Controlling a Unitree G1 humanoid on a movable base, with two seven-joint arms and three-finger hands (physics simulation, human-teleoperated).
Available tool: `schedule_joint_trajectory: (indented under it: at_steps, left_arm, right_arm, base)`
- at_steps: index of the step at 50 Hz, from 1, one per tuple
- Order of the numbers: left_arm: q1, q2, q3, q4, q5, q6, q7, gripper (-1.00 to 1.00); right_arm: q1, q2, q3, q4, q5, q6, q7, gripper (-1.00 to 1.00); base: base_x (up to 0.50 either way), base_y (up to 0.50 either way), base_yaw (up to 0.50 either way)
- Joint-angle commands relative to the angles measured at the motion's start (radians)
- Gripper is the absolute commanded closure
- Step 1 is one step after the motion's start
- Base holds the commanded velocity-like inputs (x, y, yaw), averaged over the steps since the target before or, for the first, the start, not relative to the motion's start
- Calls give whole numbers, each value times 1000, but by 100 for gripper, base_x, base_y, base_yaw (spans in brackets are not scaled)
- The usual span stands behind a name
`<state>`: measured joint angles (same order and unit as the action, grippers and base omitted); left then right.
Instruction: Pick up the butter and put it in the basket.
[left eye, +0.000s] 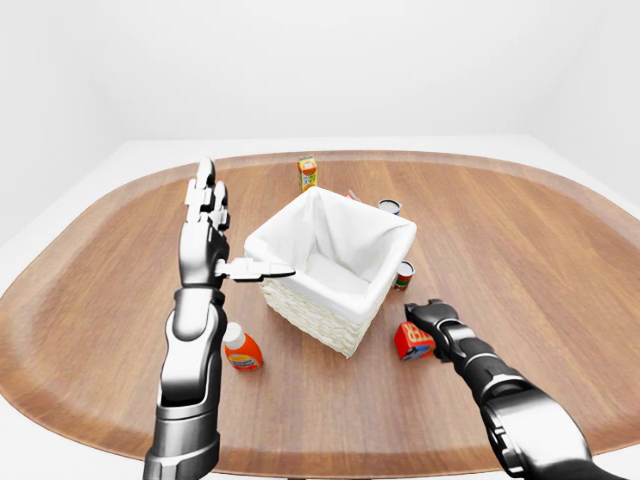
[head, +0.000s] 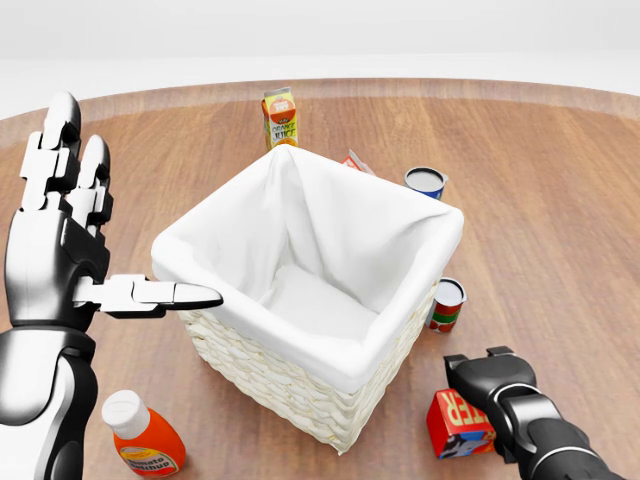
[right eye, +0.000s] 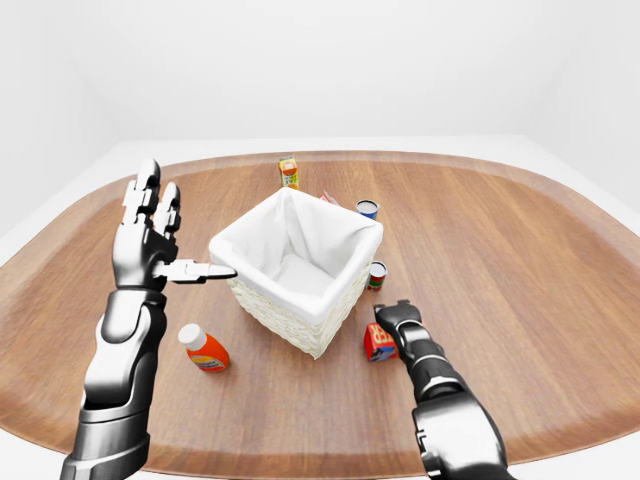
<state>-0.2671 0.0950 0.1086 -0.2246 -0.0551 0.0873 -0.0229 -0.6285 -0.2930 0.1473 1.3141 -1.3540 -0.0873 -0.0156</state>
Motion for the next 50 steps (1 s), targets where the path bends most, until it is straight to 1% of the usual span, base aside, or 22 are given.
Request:
schedule_joint_trajectory:
  at_steps: [1, 7, 12, 16, 20, 23, 29, 32, 37, 41, 43, 44, 48, 49, 50]
  left_arm:
    - [6, 1, 2, -2, -2, 0, -2, -100]
    - [8, 0, 1, -10, -2, 0, -2, -100]
    - [10, 0, 2, -15, -3, 0, -2, -100]
    - [7, 1, 4, -23, -6, 0, -1, -100]
    - [8, 2, 5, -27, -7, 0, 0, -100]
    - [6, 4, 8, -38, -9, 0, 2, -100]
    - [4, 6, 10, -42, -12, 0, 2, -100]
    - [4, 7, 12, -42, -13, 0, 2, -100]
    - [5, 7, 11, -39, -13, 0, 3, -100]
    - [5, 6, 10, -38, -13, 0, 2, -100]
    - [6, 5, 10, -38, -12, 0, 3, -100]
    - [5, 5, 9, -35, -11, 0, 3, -100]
    - [5, 6, 9, -38, -10, 0, 2, -100]
    - [6, 6, 11, -39, -11, 0, 2, -100]
    - [6, 6, 11, -39, -11, 0, 2, -100]
  right_arm:
    - [-1, 3, 5, -8, -6, 0, 10, 100]
    - [4, -4, 2, -14, 0, 0, 13, 100]
    - [6, -18, -12, -36, 26, 0, 40, 100]
    - [24, -37, -39, -101, 82, 0, 108, 100]
    - [51, -54, -60, -165, 128, 0, 148, 100]
    - [100, -63, -100, -252, 206, 0, 195, 100]
    - [192, -79, -137, -408, 291, 0, 280, 100]
    - [220, -87, -158, -471, 326, 0, 314, 100]
    - [265, -96, -210, -592, 426, 0, 389, 100]
    - [283, -112, -246, -655, 490, 0, 425, 100]
    - [285, -131, -271, -667, 526, 0, 425, 100]
    - [295, -162, -299, -653, 565, 0, 421, 100]
    - [308, -215, -333, -625, 620, 0, 410, 100]
    - [307, -239, -352, -611, 635, 0, 394, 100]
    - [306, -242, -351, -608, 636, 0, 391, 100]
  base:
    - [0, 0, 0]
    - [0, 0, 0]
    - [0, 0, 0]
    - [0, 0, 0]
    - [0, 0, 0]
    - [0, 0, 0]
    - [0, 0, 0]
    - [0, 0, 0]
    - [0, 0, 0]
    - [0, 0, 0]
    - [0, 0, 0]
    - [0, 0, 0]
    - [0, 0, 0]
    - [0, 0, 0]
    - [0, 0, 0]
